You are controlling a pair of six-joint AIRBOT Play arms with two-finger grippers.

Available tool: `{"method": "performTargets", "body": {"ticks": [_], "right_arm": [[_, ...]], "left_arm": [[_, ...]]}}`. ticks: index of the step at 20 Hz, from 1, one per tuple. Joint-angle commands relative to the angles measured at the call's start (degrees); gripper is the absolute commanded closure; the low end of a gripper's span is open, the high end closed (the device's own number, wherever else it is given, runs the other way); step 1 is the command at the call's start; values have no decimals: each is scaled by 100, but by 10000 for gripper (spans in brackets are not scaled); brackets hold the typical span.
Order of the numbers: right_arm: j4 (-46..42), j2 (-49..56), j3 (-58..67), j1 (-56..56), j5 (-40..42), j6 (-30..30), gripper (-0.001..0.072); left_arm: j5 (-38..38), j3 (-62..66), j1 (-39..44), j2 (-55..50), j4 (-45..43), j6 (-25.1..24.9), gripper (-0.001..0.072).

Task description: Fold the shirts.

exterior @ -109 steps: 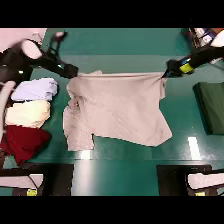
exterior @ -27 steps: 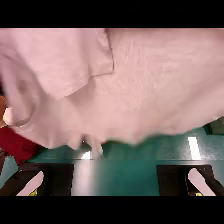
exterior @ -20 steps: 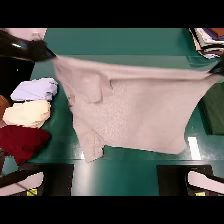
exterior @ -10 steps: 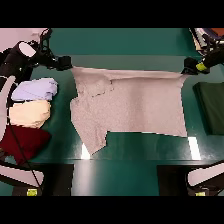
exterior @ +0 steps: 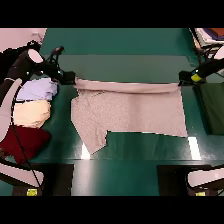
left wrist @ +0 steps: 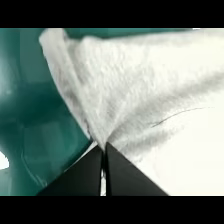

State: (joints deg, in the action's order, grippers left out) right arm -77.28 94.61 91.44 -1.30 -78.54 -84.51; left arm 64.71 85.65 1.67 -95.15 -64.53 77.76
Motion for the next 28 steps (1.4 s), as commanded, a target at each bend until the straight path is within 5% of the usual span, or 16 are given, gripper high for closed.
{"method": "performTargets", "body": {"ticks": [1, 3, 5, 9, 13, 19, 28], "right_arm": [[-24, -402, -994, -37, 323, 7, 695], [-24, -581, -1298, -35, 428, -4, 678], [-28, -732, -1357, -31, 297, -4, 326], [-26, -1502, -1628, 181, 59, 15, 325], [-20, -2485, -2544, 470, -144, 44, 326], [758, -3327, -3495, 927, -74, 284, 327], [992, -3738, -3589, 1082, -52, 378, 328]], "left_arm": [[129, -498, 24, -2, -79, -24, 683], [214, -509, 22, 0, -127, -13, 676], [527, -341, -48, 7, -127, 87, 228], [1261, -463, -219, 667, -372, 133, 228], [1178, -2297, -199, 1978, -293, 188, 228], [278, -4979, -201, 3233, 726, 188, 228], [-940, -5873, -201, 3250, 1982, -323, 229]]}}
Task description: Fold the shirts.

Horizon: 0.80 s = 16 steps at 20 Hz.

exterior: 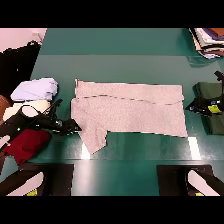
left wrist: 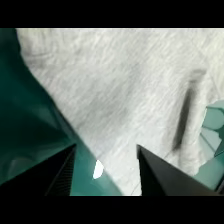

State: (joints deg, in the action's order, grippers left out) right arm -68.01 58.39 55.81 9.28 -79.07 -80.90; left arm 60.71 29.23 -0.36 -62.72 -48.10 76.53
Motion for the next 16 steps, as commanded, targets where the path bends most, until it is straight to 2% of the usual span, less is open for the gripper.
{"method": "performTargets", "body": {"ticks": [1, 4, 6, 8, 9, 12, 13, 14, 16], "right_arm": [[63, -144, -26, 24, 2, 17, 327], [59, -153, -92, 203, -175, 15, 327], [57, -177, -315, 494, -295, 17, 327], [42, -354, -774, 874, -245, 66, 327], [28, -446, -1003, 1071, -229, 96, 328], [-162, -623, -1738, 1650, -258, 225, 321], [-170, -621, -1952, 1768, -236, 306, 232], [-162, -621, -2168, 1864, -146, 304, 194], [-17, -621, -2500, 1928, 144, 302, 238]], "left_arm": [[-638, -232, 2, 4, 398, -201, 229], [-802, -232, 2, 4, 678, -197, 232], [-772, -232, 2, 4, 730, -249, 642], [-743, -232, 2, 4, 743, -348, 653], [-686, -208, 2, 7, 741, -358, 684], [-428, 61, 2, 17, 734, -452, 684], [-348, 166, 2, 17, 730, -459, 685], [-278, 271, 2, 17, 713, -459, 684], [-199, 435, 2, 17, 601, -457, 685]]}}
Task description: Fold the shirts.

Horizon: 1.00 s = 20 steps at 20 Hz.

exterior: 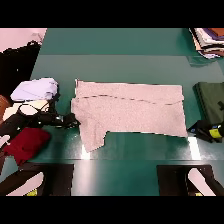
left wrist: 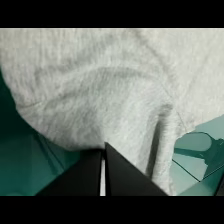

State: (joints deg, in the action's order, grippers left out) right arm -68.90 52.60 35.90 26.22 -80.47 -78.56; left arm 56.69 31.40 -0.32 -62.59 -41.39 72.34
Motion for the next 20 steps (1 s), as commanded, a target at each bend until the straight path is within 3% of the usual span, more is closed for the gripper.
{"method": "performTargets", "body": {"ticks": [1, 7, 8, 9, 10, 11, 14, 17, 20], "right_arm": [[107, -42, -619, 234, 448, 68, 281], [511, 417, -601, 199, 887, 63, 285], [619, 629, -538, 199, 898, 81, 319], [772, 807, -476, 199, 892, 216, 416], [846, 955, -413, 199, 892, 280, 423], [841, 1049, -356, 199, 872, 282, 509], [833, 1086, -275, 199, 807, 413, 629], [723, 852, -275, 199, 870, 435, 695], [632, 332, -273, 199, 651, 437, 696]], "left_arm": [[216, 273, -2, 4, -118, -35, 685], [240, 337, -2, 4, -289, -33, 685], [245, 337, -2, 4, -330, -33, 685], [245, 337, -2, 4, -385, -31, 685], [245, 337, -2, 4, -459, -13, 685], [251, 337, -2, 4, -575, 57, 685], [264, 337, -2, 35, -800, 133, 686], [214, 369, -2, 385, -1012, 295, 686], [702, 544, -2, 940, -1897, 671, 686]]}}
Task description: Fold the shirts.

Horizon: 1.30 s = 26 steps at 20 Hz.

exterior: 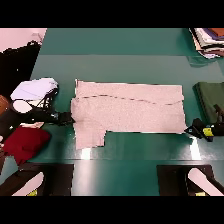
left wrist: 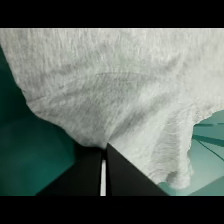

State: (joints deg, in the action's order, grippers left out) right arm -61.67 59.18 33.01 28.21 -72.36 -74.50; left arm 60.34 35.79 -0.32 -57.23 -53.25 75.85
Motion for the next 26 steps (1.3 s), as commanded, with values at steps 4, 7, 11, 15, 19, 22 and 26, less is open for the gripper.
{"method": "performTargets", "body": {"ticks": [4, 7, 11, 15, 19, 22, 26], "right_arm": [[-658, -1427, 15, 2, -1235, -7, 696], [-938, -2334, 35, 0, -1825, -247, 696], [-824, -2520, 584, -13, -1799, -398, 696], [-841, -1370, 1276, -881, -1257, -409, 696], [-835, 254, 2111, -1910, -470, -649, 695], [-833, 1314, 2924, -2286, -380, -656, 695], [-704, 2214, 3786, -2400, -369, -664, 664]], "left_arm": [[1508, 105, -2, 1447, -1244, 682, 686], [2319, 164, -2, 2107, -1086, 837, 686], [1923, 649, -2, 1923, -1047, 815, 686], [715, 907, -2, 970, -841, 479, 685], [-118, 1285, -2, -457, -533, 9, 683], [-450, 1829, -2, -1327, -527, -133, 683], [-734, 2566, -2, -1971, -501, -76, 680]]}}
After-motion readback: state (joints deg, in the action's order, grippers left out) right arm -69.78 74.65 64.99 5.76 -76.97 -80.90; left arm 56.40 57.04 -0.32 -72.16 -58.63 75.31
